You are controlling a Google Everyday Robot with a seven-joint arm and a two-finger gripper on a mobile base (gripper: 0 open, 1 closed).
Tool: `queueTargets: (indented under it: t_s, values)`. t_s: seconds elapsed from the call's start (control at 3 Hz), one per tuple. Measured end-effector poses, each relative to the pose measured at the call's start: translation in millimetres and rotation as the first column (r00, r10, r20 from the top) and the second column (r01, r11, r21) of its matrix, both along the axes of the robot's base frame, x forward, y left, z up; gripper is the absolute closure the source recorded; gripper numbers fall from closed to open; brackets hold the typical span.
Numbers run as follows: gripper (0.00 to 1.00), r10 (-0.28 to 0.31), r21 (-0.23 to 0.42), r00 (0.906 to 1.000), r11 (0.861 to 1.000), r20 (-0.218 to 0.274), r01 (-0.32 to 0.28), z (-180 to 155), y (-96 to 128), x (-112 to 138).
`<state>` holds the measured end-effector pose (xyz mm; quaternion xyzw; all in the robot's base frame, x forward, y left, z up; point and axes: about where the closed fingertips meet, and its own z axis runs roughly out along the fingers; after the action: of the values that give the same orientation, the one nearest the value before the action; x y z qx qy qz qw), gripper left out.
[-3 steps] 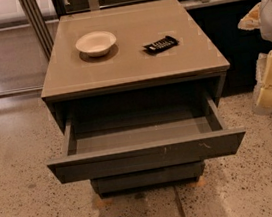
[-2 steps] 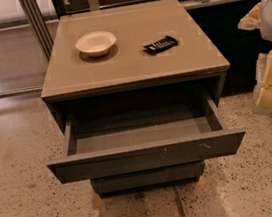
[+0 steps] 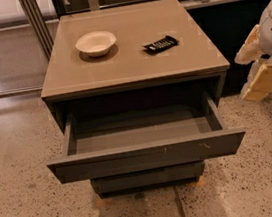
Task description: Close top drawer
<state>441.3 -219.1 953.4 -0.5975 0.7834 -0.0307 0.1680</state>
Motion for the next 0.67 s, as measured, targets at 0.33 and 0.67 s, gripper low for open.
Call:
queueTargets:
  t_s: [0.33, 0.67]
  values:
    - [0.64, 0.002, 0.049, 1.0, 0.999, -0.003, -0.002, -50, -2, 5]
    - [0.88, 0.018, 0.103, 0.9994, 0.995, -0.03, -0.015, -106, 0, 10]
